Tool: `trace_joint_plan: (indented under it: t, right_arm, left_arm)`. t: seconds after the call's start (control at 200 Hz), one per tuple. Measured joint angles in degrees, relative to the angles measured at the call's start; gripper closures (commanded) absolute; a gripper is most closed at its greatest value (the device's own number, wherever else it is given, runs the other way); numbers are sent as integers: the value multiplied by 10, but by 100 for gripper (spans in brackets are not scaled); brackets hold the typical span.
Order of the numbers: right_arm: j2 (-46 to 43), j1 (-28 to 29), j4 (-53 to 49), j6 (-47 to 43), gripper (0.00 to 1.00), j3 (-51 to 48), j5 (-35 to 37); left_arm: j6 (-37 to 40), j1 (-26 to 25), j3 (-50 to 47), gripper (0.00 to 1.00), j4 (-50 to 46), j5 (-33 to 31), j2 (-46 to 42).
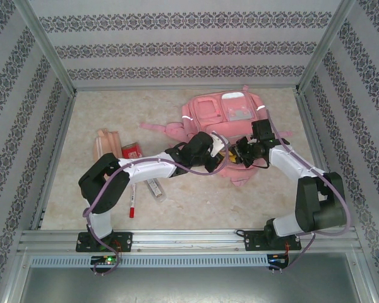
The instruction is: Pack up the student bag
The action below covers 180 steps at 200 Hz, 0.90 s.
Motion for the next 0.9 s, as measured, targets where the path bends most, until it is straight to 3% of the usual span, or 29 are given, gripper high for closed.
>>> trace_joint_plan:
  t: [0.15,0.385,0.74,0.899]
  right_arm:
    - [2,0,4,-4,100,0,-4]
    - [2,-23,-2,-34,100,0,-28]
    - [-9,-42,9,-71,97,6,-87]
    - [-22,-53,-14,-84,96,8,-81]
  left_arm:
    - [10,0,-3,100,0,-8,0]
    - [58,7,-41,100,49,-16,-3]
    - [68,81,-64,100,98,78,-9]
    - [68,97,-70,100,100,73,-10]
